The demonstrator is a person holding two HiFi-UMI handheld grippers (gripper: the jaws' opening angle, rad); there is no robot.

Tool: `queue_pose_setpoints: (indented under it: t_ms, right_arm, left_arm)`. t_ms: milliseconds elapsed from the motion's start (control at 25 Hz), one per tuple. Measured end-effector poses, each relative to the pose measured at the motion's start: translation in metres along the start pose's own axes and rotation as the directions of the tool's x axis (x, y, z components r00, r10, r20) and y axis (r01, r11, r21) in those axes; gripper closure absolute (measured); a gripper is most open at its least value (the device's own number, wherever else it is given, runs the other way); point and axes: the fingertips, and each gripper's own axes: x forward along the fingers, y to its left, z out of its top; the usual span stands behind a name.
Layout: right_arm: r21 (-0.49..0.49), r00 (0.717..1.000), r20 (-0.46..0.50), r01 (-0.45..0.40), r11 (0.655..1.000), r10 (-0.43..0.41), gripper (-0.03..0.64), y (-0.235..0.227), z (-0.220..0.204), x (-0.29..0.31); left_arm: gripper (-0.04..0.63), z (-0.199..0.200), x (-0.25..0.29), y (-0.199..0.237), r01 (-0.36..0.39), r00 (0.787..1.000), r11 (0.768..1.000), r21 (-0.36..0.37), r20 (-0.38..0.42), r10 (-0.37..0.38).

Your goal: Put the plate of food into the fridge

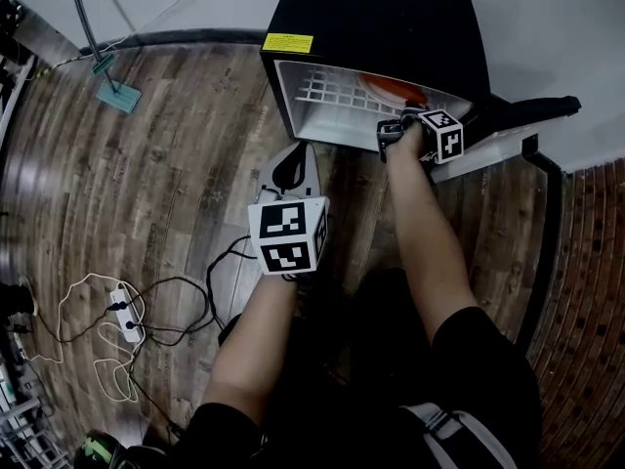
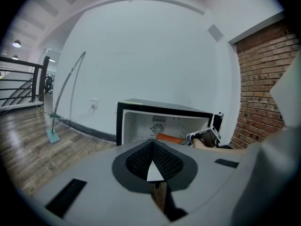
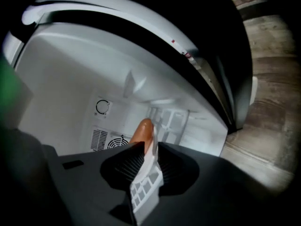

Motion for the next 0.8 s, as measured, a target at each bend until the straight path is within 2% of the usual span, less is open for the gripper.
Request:
queue_pose_setpoints:
  t_ms: [80, 200, 280, 360, 440, 520, 560, 640, 720, 800]
  right_arm:
    - [-0.064, 1.000, 0.022, 0.013, 0.998, -0.011, 0.519, 0.001, 0.004, -0.007]
    - [-0.151, 1.000, 0.030, 0.001, 0.989, 0.003, 0.520, 0.004, 0.005, -0.021]
    - [-0.181, 0.999, 0.000, -0.053, 0.982, 0.054, 0.600, 0.008, -0.001, -0.032]
    - [-0.205, 0.991, -0.051, -0.131, 0.970, 0.123, 0.603, 0.012, -0.008, -0.047]
    - [-0.298, 0.980, -0.090, -0.197, 0.934, 0.178, 0.603, 0.017, -0.014, -0.064]
    - [-0.459, 0.968, -0.118, -0.251, 0.852, 0.222, 0.603, 0.027, -0.020, -0.086]
    - [-0.545, 0.961, -0.131, -0.276, 0.792, 0.245, 0.603, 0.033, -0.023, -0.098]
    - [-0.700, 0.943, -0.153, -0.314, 0.641, 0.295, 0.603, 0.048, -0.030, -0.121]
    - [-0.811, 0.932, -0.161, -0.313, 0.494, 0.326, 0.603, 0.061, -0.031, -0.142]
    - [-0.876, 0.922, -0.157, -0.295, 0.382, 0.353, 0.603, 0.072, -0.032, -0.161]
  left_arm:
    - [0.600, -0.001, 0.002, -0.003, 0.005, 1.000, 1.000, 0.013, -0.003, -0.004]
    - [0.600, -0.001, 0.006, -0.007, 0.016, 1.000, 1.000, 0.007, -0.009, -0.016]
    - [0.600, 0.000, 0.010, -0.010, 0.023, 1.000, 1.000, 0.003, -0.006, -0.023]
    - [0.600, -0.001, 0.014, -0.013, 0.030, 1.000, 0.999, 0.013, -0.006, -0.030]
    - [0.600, -0.003, 0.019, -0.016, 0.038, 0.999, 0.999, 0.031, -0.013, -0.037]
    - [0.600, -0.007, 0.025, -0.017, 0.044, 0.999, 0.998, 0.041, -0.026, -0.043]
    - [0.600, -0.009, 0.028, -0.018, 0.049, 0.998, 0.998, 0.041, -0.034, -0.048]
    - [0.600, -0.012, 0.034, -0.025, 0.077, 0.996, 0.996, 0.035, -0.050, -0.075]
    - [0.600, -0.011, 0.039, -0.036, 0.112, 0.992, 0.993, 0.027, -0.056, -0.110]
    - [0.600, -0.009, 0.041, -0.046, 0.134, 0.990, 0.991, 0.028, -0.053, -0.132]
